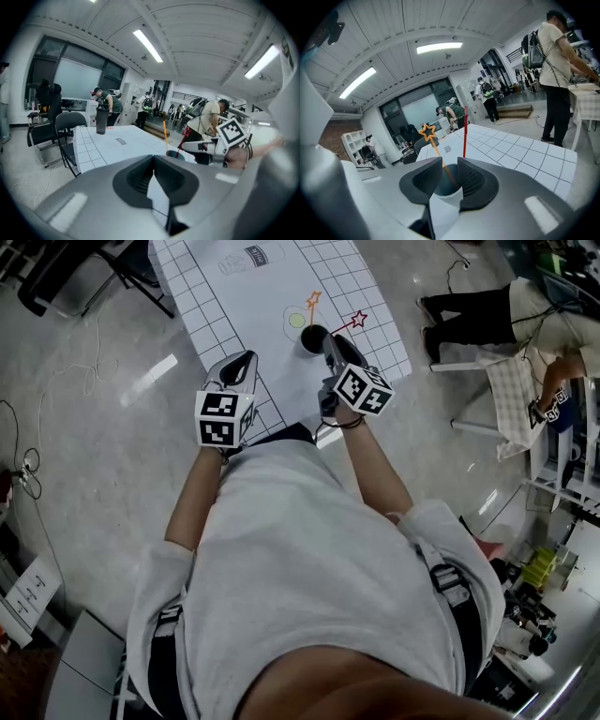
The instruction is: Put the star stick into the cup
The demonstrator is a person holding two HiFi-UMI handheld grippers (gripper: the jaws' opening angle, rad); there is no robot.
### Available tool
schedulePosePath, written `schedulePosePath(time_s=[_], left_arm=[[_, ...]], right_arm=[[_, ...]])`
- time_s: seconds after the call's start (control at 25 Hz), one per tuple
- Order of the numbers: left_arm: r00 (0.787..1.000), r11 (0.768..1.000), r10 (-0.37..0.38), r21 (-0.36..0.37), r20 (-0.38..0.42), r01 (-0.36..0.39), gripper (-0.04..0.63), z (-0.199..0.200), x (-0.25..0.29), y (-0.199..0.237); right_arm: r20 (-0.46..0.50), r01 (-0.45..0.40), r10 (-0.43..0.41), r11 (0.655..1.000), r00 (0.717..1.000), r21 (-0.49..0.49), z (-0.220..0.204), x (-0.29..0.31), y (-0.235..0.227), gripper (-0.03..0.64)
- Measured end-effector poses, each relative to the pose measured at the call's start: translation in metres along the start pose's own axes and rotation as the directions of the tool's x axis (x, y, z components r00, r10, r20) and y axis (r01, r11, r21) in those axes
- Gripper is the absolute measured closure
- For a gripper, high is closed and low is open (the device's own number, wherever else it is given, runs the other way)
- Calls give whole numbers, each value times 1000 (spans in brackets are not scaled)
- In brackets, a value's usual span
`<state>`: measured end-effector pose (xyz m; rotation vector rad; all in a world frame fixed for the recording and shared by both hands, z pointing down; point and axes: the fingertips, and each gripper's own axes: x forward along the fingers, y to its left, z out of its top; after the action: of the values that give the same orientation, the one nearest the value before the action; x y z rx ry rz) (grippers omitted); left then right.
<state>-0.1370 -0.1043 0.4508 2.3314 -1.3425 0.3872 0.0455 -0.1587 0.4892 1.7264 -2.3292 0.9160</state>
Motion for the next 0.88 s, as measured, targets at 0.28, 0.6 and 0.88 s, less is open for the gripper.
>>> schedulePosePath(time_s=[0.28,0.6,0.88], left_arm=[[996,1000,0,-17,85,1,592,-5,-37,-8],[986,997,76,-24,145,-74,592,-9,-55,-52],[948,983,184,-44,259,-178,592,4,-67,-113]], right_arm=[[51,3,5,989,999,-150,-7,-42,44,553],[120,-147,211,904,970,-402,3,-94,103,617],[133,-229,339,830,931,-509,25,-150,104,618]])
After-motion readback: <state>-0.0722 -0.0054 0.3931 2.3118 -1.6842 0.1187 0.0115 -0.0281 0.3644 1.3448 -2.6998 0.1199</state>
